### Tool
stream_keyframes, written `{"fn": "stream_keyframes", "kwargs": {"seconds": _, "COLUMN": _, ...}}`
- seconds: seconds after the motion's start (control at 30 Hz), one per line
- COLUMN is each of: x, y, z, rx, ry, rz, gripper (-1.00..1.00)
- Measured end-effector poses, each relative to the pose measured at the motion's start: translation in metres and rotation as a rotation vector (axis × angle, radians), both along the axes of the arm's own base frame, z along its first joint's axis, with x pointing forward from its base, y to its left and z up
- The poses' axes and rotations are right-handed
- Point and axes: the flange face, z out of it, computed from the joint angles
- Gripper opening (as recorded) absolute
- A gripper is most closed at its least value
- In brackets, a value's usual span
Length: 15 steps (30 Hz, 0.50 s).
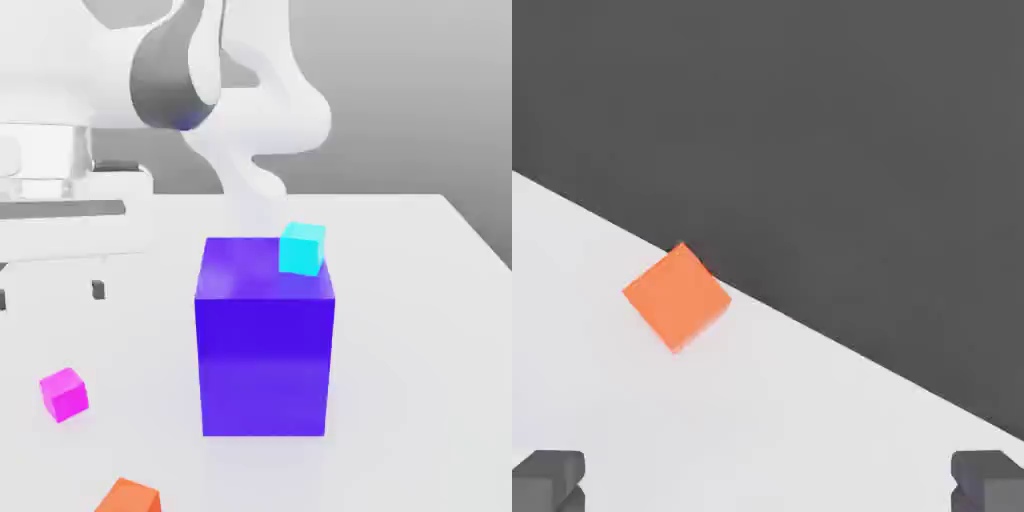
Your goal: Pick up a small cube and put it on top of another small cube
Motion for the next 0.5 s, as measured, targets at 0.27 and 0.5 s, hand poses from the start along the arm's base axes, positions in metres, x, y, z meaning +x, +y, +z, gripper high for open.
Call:
{"fn": "stream_keyframes", "kwargs": {"seconds": 0.27, "x": -0.067, "y": -0.047, "z": -0.106, "rx": -0.014, "ry": 0.178, "rz": 0.152, "gripper": 0.00}}
{"fn": "stream_keyframes", "kwargs": {"seconds": 0.5, "x": -0.088, "y": -0.057, "z": -0.183, "rx": -0.016, "ry": 0.227, "rz": 0.201, "gripper": 0.00}}
